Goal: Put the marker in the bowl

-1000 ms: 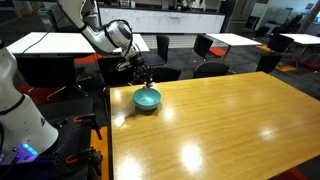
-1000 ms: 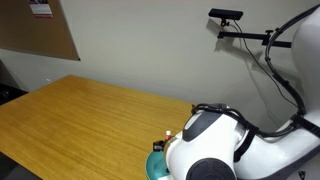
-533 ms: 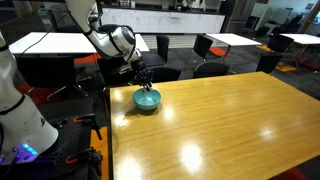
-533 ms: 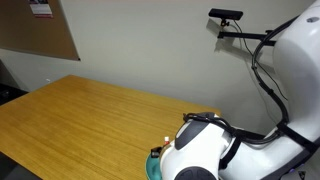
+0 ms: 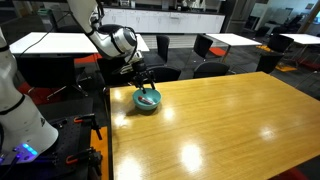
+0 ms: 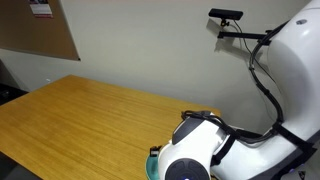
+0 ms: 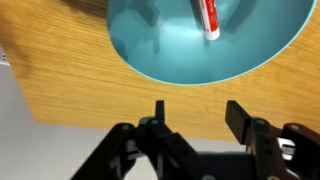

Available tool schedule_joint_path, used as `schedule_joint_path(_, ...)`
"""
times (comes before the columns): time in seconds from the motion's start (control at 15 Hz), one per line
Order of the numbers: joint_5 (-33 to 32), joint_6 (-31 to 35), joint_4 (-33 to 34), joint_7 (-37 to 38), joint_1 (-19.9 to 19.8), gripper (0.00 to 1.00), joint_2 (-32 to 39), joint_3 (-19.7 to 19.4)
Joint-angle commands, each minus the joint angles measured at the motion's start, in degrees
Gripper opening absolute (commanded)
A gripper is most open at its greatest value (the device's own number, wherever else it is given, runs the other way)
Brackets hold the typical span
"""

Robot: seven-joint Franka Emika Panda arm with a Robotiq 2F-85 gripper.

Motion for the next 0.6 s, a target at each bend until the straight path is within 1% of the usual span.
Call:
schedule_joint_path(0.0, 2.7, 1.4, -1.8, -1.4, -0.6, 0.97, -4.1, -1.7)
schedule_joint_path(0.07, 3.3, 1.5, -2.4, -1.3, -0.9, 1.0, -5.4, -2.1)
schedule_joint_path(0.33, 5.7, 3.5, -4.9, -2.6, -2.3, 1.0, -10.2, -3.8)
schedule_joint_path(0.53, 8.8, 7.4, -7.0, -6.9, -3.5, 1.0, -13.5, -4.8)
